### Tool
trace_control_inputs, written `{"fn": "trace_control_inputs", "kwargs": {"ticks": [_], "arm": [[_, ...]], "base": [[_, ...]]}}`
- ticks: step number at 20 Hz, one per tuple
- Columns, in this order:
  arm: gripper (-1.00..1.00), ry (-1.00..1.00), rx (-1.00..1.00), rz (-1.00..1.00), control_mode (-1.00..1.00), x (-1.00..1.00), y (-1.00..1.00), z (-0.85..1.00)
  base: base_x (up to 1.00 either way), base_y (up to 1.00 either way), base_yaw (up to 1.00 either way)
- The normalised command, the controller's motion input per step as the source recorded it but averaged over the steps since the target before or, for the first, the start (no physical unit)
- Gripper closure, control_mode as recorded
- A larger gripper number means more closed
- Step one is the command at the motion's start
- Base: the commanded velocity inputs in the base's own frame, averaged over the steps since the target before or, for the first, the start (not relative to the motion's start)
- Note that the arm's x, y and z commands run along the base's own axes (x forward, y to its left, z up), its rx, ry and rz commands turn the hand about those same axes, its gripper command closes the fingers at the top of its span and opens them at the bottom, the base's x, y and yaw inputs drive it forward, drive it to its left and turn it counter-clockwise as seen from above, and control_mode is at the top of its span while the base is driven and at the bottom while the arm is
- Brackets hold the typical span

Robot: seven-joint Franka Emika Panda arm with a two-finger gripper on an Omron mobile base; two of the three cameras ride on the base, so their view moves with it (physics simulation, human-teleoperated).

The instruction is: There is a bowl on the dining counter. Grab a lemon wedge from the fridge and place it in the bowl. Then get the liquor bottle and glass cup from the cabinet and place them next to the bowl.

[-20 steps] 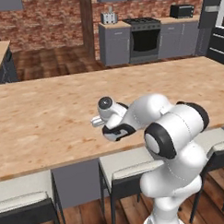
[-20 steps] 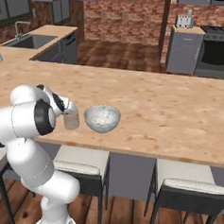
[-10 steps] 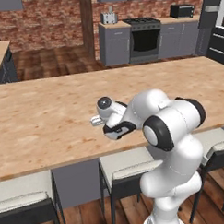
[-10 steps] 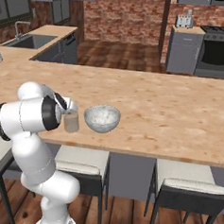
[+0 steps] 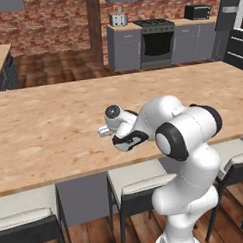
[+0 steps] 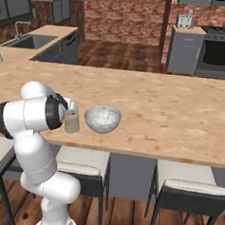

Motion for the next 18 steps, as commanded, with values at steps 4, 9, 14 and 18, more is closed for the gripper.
{"fn": "trace_control_inputs", "kwargs": {"ticks": [4,9,14,18], "arm": [[-1.0,-0.06,0.0,0.0,-1.0,-0.04,0.0,0.01],[-1.0,-0.32,0.05,0.0,-1.0,-0.5,0.0,0.61],[-1.0,-0.44,0.11,0.0,-1.0,-0.5,0.0,1.0],[-1.0,-0.33,0.14,0.0,-1.0,-0.43,0.0,1.0]], "base": [[0.0,0.0,0.0],[0.0,0.0,0.0],[0.0,0.0,0.0],[0.0,0.0,0.0]]}}
